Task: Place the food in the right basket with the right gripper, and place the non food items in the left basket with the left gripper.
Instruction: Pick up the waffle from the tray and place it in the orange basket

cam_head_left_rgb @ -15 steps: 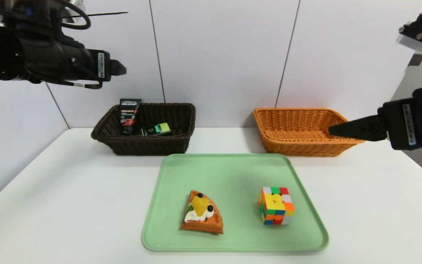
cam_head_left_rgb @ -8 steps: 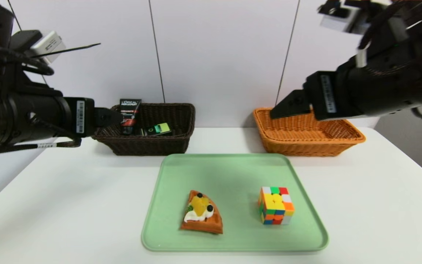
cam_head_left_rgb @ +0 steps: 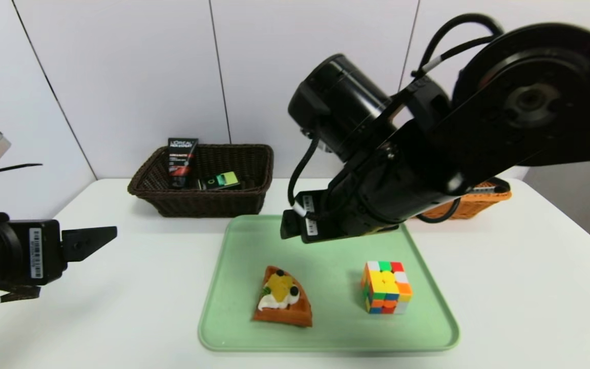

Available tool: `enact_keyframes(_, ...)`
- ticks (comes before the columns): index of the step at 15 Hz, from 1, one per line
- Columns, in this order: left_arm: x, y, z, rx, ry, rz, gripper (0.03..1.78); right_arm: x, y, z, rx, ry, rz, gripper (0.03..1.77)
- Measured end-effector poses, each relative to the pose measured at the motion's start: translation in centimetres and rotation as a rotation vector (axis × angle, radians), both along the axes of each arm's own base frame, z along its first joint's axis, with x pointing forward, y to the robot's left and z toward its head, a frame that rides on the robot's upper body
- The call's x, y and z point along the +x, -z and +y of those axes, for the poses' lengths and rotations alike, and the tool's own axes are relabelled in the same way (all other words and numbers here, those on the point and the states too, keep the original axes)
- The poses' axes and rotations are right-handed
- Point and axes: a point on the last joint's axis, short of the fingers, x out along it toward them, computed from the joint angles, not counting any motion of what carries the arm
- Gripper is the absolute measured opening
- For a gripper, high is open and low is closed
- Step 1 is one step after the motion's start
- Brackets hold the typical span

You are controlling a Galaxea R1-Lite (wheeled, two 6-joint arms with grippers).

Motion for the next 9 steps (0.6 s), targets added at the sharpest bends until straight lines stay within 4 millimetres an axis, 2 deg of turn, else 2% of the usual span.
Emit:
enact_keyframes(4, -1.9, 1.3, 1.8, 0.0, -0.068, 0.0, 1.69, 0.4, 3.1, 2.7, -0.032, -0.008, 0.053, 1.7)
enact_keyframes(9, -3.7, 2.1, 2.7, 0.0, -0.087, -0.004, 1.69, 0.3, 5.6, 4.6, -0.067, -0.011, 0.097, 1.7)
